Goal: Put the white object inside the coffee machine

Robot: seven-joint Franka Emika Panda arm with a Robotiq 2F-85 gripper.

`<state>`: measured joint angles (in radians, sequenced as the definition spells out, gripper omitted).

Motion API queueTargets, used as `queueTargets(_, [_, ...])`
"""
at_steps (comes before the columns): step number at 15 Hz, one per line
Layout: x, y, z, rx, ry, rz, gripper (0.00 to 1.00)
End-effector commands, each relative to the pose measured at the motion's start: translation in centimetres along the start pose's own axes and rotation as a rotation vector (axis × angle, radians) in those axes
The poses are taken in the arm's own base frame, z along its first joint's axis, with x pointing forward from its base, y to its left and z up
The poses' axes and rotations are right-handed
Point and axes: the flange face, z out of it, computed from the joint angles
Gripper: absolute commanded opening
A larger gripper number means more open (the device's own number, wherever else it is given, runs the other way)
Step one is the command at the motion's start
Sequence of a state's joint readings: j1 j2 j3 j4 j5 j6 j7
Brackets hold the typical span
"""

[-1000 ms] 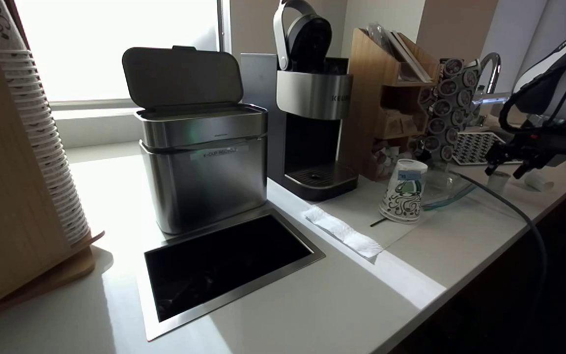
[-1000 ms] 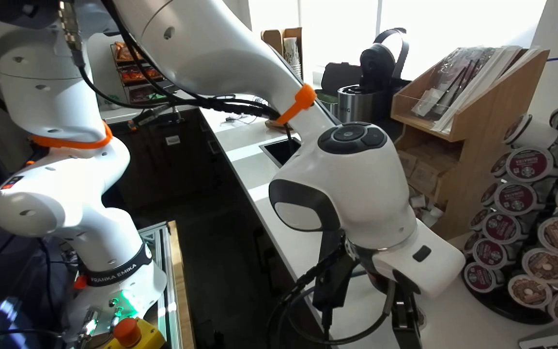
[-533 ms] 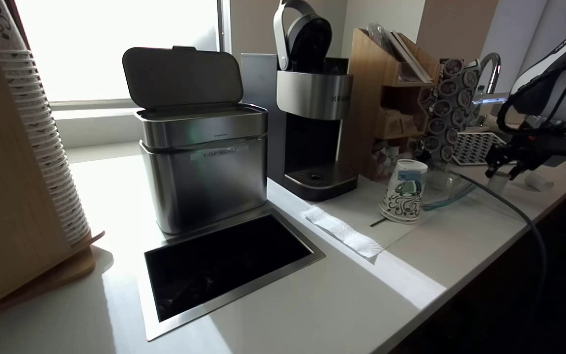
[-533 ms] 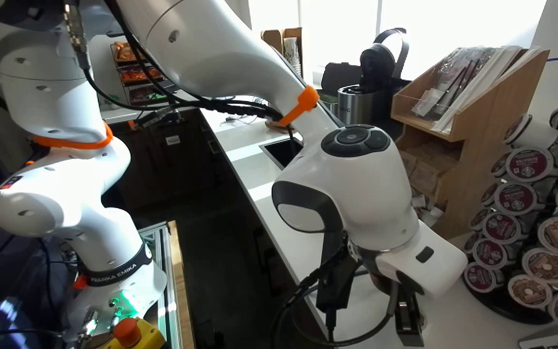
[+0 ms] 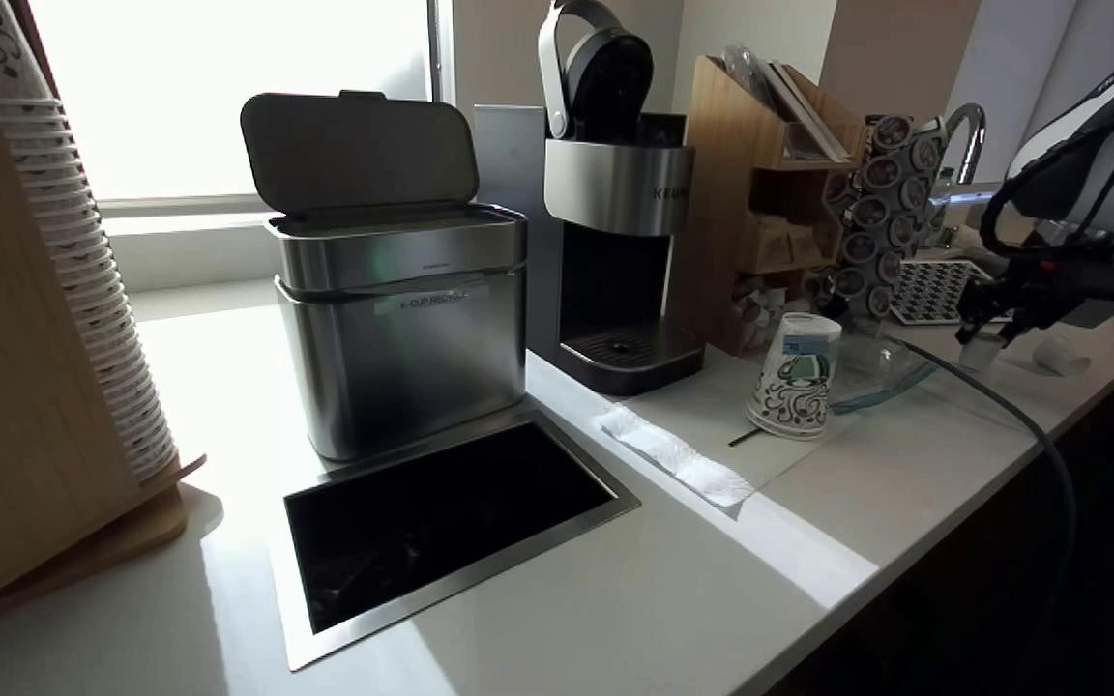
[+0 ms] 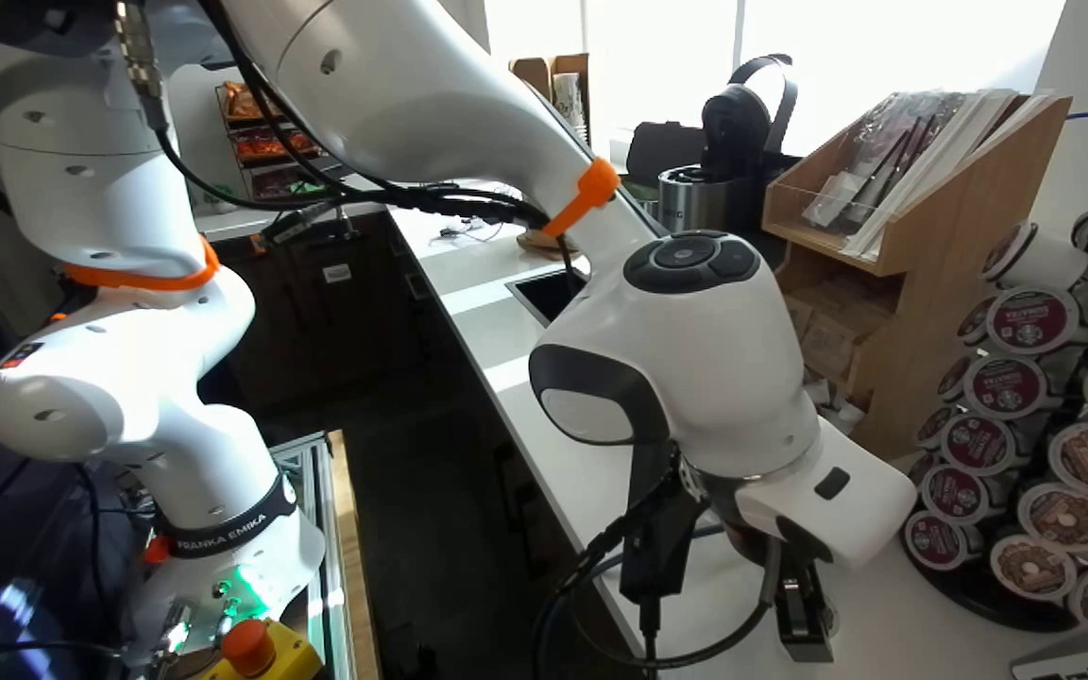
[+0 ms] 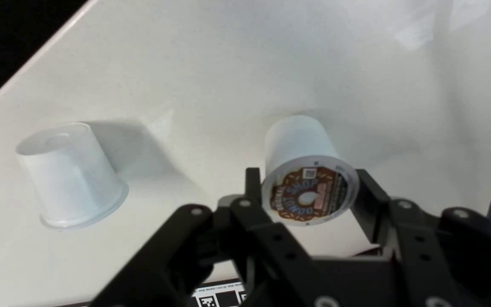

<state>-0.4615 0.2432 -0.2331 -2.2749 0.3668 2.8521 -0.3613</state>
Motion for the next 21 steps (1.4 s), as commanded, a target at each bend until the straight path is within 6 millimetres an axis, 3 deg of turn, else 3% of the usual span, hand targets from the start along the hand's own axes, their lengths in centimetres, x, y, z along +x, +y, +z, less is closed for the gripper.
queueTargets(1, [-0.2,-0.3,-1.6,0.017,0.023,-0.015,0.29])
queueTargets(9, [0.7,-3.9,-8.2,0.114,0.060,-0.157,0.29])
queueTargets(13, [0.0,-8.0,-11.1,0.181,0.061,-0.260,0.29])
queueTargets(21, [-2.1,-16.1,-14.6,0.283,0.035,-0.418,0.29])
